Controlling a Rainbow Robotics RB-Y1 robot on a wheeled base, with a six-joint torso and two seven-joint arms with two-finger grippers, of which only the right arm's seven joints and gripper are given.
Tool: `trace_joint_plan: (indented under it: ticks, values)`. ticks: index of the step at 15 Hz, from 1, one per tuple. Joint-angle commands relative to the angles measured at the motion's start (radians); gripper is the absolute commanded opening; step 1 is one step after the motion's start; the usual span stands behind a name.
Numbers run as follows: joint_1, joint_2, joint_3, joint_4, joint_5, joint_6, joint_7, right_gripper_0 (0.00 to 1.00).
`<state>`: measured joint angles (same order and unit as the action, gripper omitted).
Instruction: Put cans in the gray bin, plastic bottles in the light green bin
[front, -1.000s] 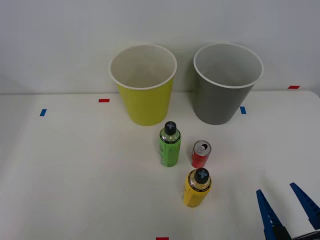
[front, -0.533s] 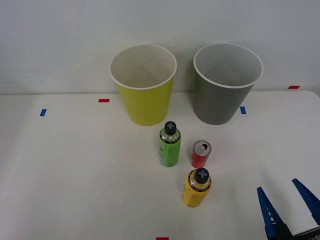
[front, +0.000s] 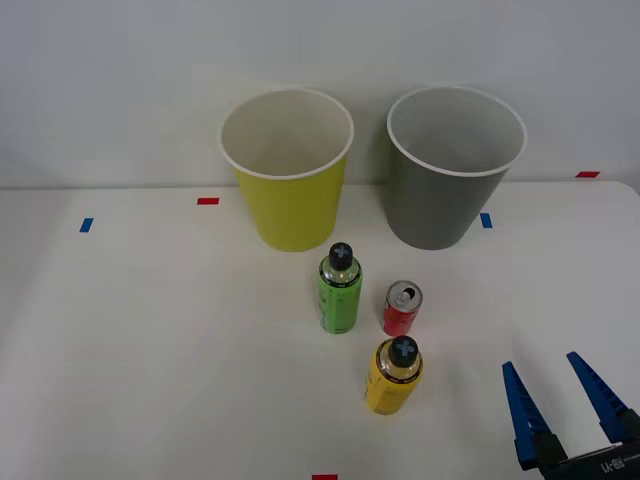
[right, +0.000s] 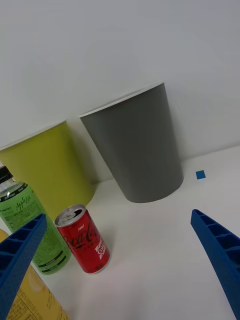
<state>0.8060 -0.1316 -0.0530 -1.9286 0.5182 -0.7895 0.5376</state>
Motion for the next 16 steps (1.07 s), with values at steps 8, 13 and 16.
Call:
trace_joint_plan:
  ticks: [8, 13, 16]
  values:
    - [0.021, 0.009, -0.002, -0.001, -0.014, -0.013, 0.038, 1.0]
    - [0.027, 0.04, 0.002, 0.0, -0.04, -0.022, 0.203, 1.0]
    - [0.038, 0.059, 0.001, 0.0, -0.05, -0.024, 0.245, 1.0]
